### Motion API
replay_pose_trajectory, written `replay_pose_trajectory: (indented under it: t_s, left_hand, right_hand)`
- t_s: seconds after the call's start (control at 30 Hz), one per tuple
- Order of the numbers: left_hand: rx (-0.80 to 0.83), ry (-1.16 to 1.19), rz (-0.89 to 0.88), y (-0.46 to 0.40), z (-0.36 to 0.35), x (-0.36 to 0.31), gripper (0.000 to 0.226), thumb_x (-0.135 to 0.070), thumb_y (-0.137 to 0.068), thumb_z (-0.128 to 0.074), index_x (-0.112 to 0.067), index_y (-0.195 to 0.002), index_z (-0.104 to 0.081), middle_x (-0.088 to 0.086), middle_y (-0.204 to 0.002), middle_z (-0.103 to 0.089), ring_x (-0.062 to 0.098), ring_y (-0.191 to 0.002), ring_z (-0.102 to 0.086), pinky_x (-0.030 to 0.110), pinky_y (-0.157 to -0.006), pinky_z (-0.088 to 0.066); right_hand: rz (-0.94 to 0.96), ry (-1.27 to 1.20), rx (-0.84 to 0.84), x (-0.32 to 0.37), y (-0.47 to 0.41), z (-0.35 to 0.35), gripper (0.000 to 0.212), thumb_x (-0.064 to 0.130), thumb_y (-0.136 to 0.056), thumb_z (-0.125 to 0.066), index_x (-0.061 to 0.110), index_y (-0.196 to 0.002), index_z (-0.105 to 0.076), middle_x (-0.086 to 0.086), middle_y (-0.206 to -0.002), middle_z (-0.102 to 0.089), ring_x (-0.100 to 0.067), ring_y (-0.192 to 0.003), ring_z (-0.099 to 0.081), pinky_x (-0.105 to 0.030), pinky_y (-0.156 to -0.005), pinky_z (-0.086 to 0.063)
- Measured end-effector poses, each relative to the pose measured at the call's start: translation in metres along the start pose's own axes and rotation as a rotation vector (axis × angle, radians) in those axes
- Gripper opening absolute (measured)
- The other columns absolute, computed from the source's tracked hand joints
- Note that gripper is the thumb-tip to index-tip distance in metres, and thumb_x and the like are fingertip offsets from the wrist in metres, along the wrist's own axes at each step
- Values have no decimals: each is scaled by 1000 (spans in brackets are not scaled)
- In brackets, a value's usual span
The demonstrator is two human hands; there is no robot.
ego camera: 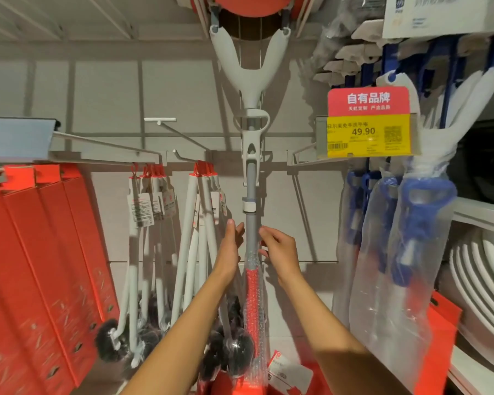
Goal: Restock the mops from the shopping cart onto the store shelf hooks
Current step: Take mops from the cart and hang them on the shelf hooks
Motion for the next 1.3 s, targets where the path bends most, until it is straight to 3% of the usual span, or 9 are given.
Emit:
replay_pose_trajectory:
  t_s: [0.07, 0.23, 0.4, 0.53, 0.63, 0.73, 0.8, 1.13, 1.3]
  left_hand:
    - [-5, -30, -61, 16, 0, -11, 69, -57, -103, -14, -16, -152, -39, 1, -157, -40, 17, -146, -35, 42, -121, -22]
    - [-43, -208, -196, 69, 7, -33, 88, -85, -86, -22, -30, -152, -41, -8, -158, -40, 10, -146, -35, 42, -123, -24]
    - [-151, -362, -351, 144, 22, -58, 69, -69, -97, -22, -32, -152, -41, -14, -157, -38, 3, -145, -33, 31, -122, -23]
    - [-275, -651, -413, 206, 49, -70, 74, -70, -94, -25, -28, -153, -40, -10, -158, -38, 4, -146, -31, 27, -121, -22]
    - [-406, -948, -381, 252, 75, -71, 84, -74, -88, -23, -25, -154, -38, 0, -161, -34, 16, -151, -26, 40, -124, -22]
    - [-512, -1185, -293, 299, 97, -74, 89, -77, -84, -21, -27, -156, -34, 2, -165, -26, 22, -153, -20, 49, -123, -21]
    - [-572, -1261, -243, 331, 109, -78, 90, -78, -83, -20, -28, -157, -32, 2, -166, -23, 23, -154, -17, 53, -122, -21]
    - [-864, -1282, -19, 532, 177, -83, 86, -77, -85, -23, -30, -156, -32, -1, -166, -22, 18, -154, -14, 53, -122, -22]
    - [-1010, -1302, 176, 657, 225, -86, 83, -78, -86, -20, -34, -156, -29, -5, -166, -21, 14, -154, -12, 50, -123, -21]
  right_hand:
    - [49, 18, 7, 11, 14, 0, 25, 23, -99, -60, 14, -119, -73, 1, -112, -75, -14, -106, -69, -42, -98, -56]
    - [189, 65, 83, 47, 69, -1, 35, 30, -99, -58, 18, -131, -66, 6, -127, -68, -9, -121, -61, -41, -109, -47]
    - [344, 152, 164, 86, 138, 7, 39, 27, -102, -55, 22, -141, -55, 10, -143, -55, 2, -130, -48, -7, -104, -37]
    - [480, 250, 222, 93, 186, 7, 50, 45, -96, -52, 29, -143, -52, 19, -146, -48, 10, -135, -39, -18, -113, -32]
    - [536, 313, 263, 94, 221, 0, 57, 53, -92, -50, 28, -144, -53, 14, -151, -46, 4, -141, -35, -25, -118, -29]
    - [570, 361, 294, 95, 258, -12, 62, 55, -90, -49, 24, -143, -53, 8, -154, -44, -2, -144, -33, -16, -118, -22]
    - [581, 373, 323, 95, 284, -23, 65, 57, -89, -46, 23, -144, -53, 6, -155, -43, -6, -145, -32, -18, -119, -22]
    - [578, 276, 547, 94, 442, -95, 63, 57, -90, -46, 25, -144, -52, 5, -156, -41, -8, -146, -33, -23, -119, -24]
    - [535, 191, 766, 91, 549, -154, 63, 59, -90, -45, 27, -144, -51, 7, -156, -40, -5, -144, -33, -9, -112, -22]
Point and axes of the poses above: each hand's wrist, its own y-axis away from the middle knuckle, its own z-axis out of the back of the hand, x = y × z, the point moved 1 cm from there along -y, towards the middle knuckle
